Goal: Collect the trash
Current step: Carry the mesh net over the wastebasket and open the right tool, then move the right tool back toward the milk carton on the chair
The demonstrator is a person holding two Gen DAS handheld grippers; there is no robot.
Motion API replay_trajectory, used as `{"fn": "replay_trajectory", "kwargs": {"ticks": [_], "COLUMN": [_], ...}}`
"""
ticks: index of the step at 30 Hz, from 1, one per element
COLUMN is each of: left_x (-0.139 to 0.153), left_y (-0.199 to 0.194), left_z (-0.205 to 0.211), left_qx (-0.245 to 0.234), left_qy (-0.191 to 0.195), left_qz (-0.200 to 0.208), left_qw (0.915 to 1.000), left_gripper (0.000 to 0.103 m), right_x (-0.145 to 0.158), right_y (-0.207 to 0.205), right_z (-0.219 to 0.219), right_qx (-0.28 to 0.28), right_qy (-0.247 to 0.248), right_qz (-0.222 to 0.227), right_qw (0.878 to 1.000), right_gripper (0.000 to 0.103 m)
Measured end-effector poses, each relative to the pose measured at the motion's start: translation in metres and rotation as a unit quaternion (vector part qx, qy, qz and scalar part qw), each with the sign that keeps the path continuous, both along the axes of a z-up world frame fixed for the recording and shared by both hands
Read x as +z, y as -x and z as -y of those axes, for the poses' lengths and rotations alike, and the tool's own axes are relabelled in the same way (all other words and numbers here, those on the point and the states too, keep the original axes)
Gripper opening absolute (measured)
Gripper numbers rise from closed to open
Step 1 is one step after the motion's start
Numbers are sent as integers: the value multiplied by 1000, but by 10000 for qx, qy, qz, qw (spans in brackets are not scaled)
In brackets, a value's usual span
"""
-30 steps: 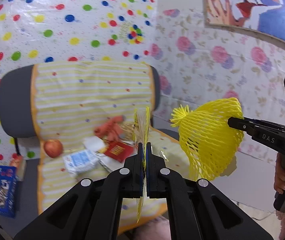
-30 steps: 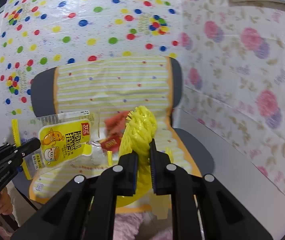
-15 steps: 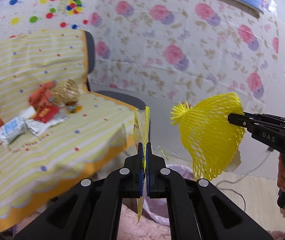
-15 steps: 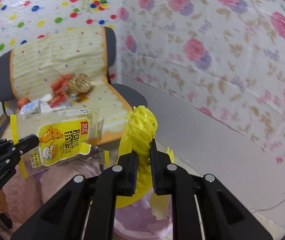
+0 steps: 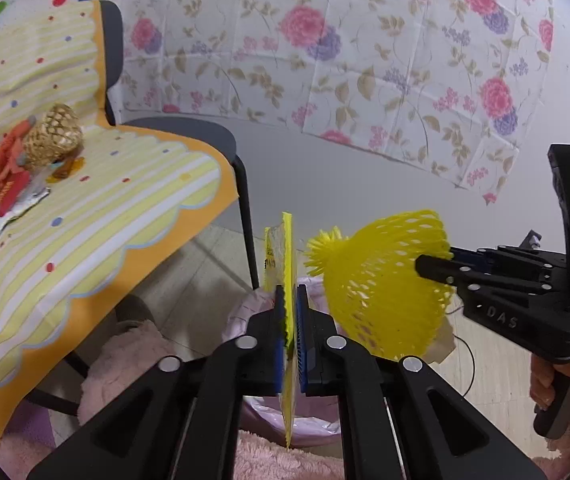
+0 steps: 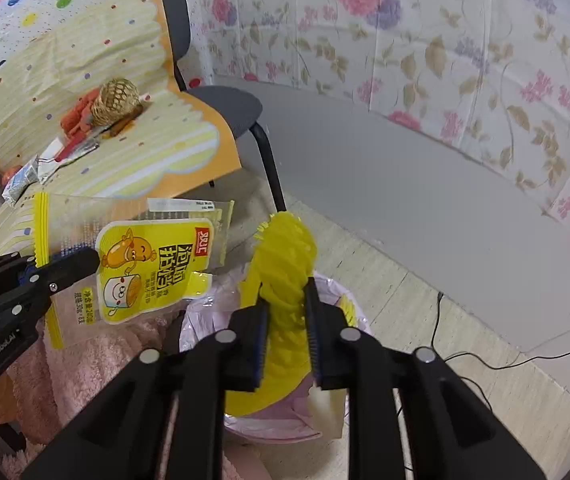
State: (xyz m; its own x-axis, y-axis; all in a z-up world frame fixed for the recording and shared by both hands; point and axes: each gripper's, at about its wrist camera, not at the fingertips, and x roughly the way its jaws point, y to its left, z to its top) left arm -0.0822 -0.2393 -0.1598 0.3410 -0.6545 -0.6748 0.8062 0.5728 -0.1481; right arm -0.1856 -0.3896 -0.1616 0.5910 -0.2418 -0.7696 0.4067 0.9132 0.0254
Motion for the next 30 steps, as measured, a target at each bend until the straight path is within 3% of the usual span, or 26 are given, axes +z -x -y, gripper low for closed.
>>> {"fn": "replay_trajectory", "kwargs": {"ticks": [2,3,4,7,10,20,26,30], "left_x": [-3,-4,-5,-2,6,31,46,50], "left_y": [-4,-7,-8,-11,-14,-21,-29,-45], "left_z": [4,7,8,9,1,-56,-98,-133], "left_qx": [-24,-14,-4,33,187,1037,1680,2248], "left_qy": [-35,-36,-18,-2,16,38,41,72], "left_qz": [-89,-152,-174,-162,-52,319,535,595], "left_qw": [10000,9999,9998,9999,9998,9941,9843,9726], "left_gripper": [24,37,41,41,42,42,43,50], "right_x": [-9,-13,-16,-19,-12,51,71,80], "right_y": [-6,-9,-11,-14,-12,-11,-38,-65], "right_z": [3,4,5,10,13,-7,-41,-66], "right_qx": [-5,-1,1,-25,-51,362,1008,1440], "right_qy": [-42,-57,-68,-129,-102,89,81,90], "right_qz": [-130,-164,-178,-215,-128,532,735,797], "right_qw": [9999,9998,9998,9997,9999,9979,9922,9863], "right_gripper": [38,44,45,52,52,52,52,52]}}
